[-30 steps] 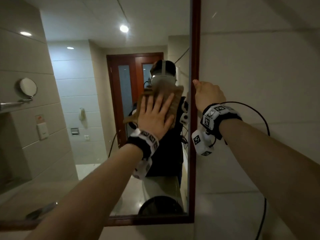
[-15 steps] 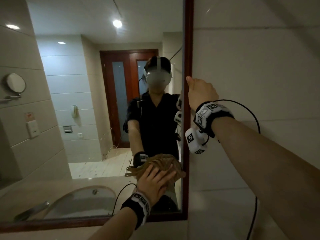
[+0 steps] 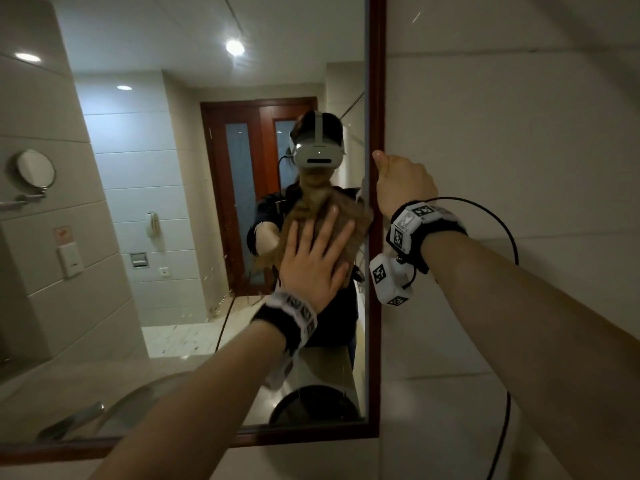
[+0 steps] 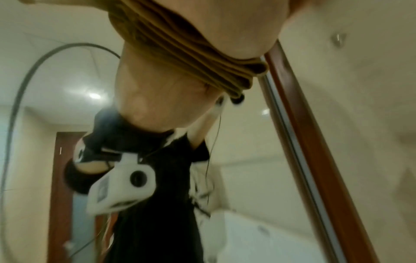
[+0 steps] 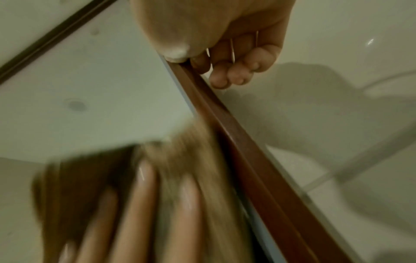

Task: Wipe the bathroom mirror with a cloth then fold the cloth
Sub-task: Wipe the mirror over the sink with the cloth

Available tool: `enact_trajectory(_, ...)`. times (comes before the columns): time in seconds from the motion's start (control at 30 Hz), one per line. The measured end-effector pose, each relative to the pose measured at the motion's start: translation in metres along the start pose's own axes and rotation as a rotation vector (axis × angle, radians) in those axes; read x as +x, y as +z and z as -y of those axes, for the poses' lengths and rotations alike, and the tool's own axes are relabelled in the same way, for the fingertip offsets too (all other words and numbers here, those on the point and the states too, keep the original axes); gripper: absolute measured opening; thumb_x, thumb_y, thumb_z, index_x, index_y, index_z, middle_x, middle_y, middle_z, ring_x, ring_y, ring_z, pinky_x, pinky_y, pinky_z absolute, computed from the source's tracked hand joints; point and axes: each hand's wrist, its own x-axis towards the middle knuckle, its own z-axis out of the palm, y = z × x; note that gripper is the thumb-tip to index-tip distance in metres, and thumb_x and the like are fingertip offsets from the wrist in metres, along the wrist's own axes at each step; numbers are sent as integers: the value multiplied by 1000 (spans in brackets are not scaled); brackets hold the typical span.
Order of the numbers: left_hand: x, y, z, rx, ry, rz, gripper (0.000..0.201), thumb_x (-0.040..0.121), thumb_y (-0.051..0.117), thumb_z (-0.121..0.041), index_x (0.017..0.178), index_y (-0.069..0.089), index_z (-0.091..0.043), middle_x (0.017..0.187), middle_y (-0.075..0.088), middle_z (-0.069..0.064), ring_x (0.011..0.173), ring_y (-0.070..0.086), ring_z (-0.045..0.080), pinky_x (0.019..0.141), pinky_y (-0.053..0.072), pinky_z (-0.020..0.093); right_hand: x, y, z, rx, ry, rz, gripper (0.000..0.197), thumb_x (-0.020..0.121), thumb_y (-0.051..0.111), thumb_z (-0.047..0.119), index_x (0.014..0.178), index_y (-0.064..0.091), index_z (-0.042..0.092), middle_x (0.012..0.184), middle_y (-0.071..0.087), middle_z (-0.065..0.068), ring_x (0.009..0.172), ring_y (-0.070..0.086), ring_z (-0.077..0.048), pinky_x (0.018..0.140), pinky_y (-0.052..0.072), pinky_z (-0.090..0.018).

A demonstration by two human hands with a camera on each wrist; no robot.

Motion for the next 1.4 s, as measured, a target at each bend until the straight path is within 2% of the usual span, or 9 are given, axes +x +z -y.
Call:
enact_trajectory(0.17, -117, 54, -4, 2, 143, 255, 68, 92, 40, -51, 156, 20, -36, 163, 15, -2, 135, 42, 30, 116, 16, 51, 2, 3, -1, -32, -5, -19, 65, 100, 16, 55, 100, 65, 14, 96, 67, -13, 84, 62, -31, 66, 40, -32)
enact_trajectory(0.3, -114, 48, 9, 17, 144, 337, 68, 92, 41, -51, 155, 20, -38, 161, 27, -3, 129, 46, 30, 114, 18, 48, 0, 1, 0, -65, -19, -27, 65, 100, 16, 55, 98, 66, 12, 96, 68, -13, 83, 63, -31, 64, 40, -31)
enact_trajectory(0.5, 11, -18, 32, -47, -107, 39, 69, 97, 25, -58, 157, 1, -34, 165, -9, 2, 151, 0, 35, 120, -4, 52, -1, -1, 3, -72, -8, -23, 66, 100, 17, 55, 89, 64, 10, 93, 67, -14, 80, 63, -30, 62, 38, -31)
enact_trajectory(0.63, 48, -36, 43, -42, -169, -55, 70, 97, 26, -57, 158, 1, -32, 165, -9, 5, 151, -6, 36, 121, -3, 54, 0, -3, 4, -85, 6, -17, 65, 100, 17, 55, 88, 63, 11, 93, 67, -14, 81, 62, -31, 63, 40, -32)
enact_trajectory(0.77, -1, -3, 26, -48, -124, -36, 72, 97, 31, -56, 158, 4, -30, 165, -11, 5, 150, -9, 34, 121, -2, 54, 0, -1, 2, -70, -1, -13, 66, 100, 17, 55, 91, 65, 10, 94, 67, -14, 82, 62, -31, 64, 40, -32)
enact_trajectory(0.93, -115, 57, 3, -41, -50, 186, 74, 92, 37, -54, 157, 11, -32, 165, 4, 5, 142, 28, 38, 117, 11, 54, 0, 0, 1, -74, -21, -26, 66, 100, 17, 55, 89, 64, 11, 93, 67, -14, 82, 63, -32, 65, 41, -32)
enact_trajectory(1.03, -135, 63, -1, -90, -106, 267, 72, 91, 39, -54, 156, 16, -32, 165, 9, 6, 135, 38, 36, 114, 17, 54, -2, 0, 0, -103, -37, -47, 64, 100, 16, 54, 85, 61, 12, 92, 66, -14, 81, 63, -32, 64, 40, -32)
enact_trajectory(1.3, 13, -13, 24, -115, -231, 12, 74, 96, 24, -61, 157, -7, -33, 162, -21, 2, 149, -7, 37, 118, -11, 51, -3, 0, 2, -123, -29, -38, 65, 102, 17, 52, 91, 64, 9, 94, 67, -14, 81, 62, -30, 63, 38, -31)
enact_trajectory(1.4, 53, -34, 37, -100, -294, -54, 74, 96, 27, -58, 158, -2, -29, 164, -12, 8, 150, -7, 39, 119, -8, 54, -3, -1, 3, -116, -31, -44, 63, 103, 19, 49, 96, 65, 7, 97, 67, -15, 85, 63, -31, 64, 38, -30)
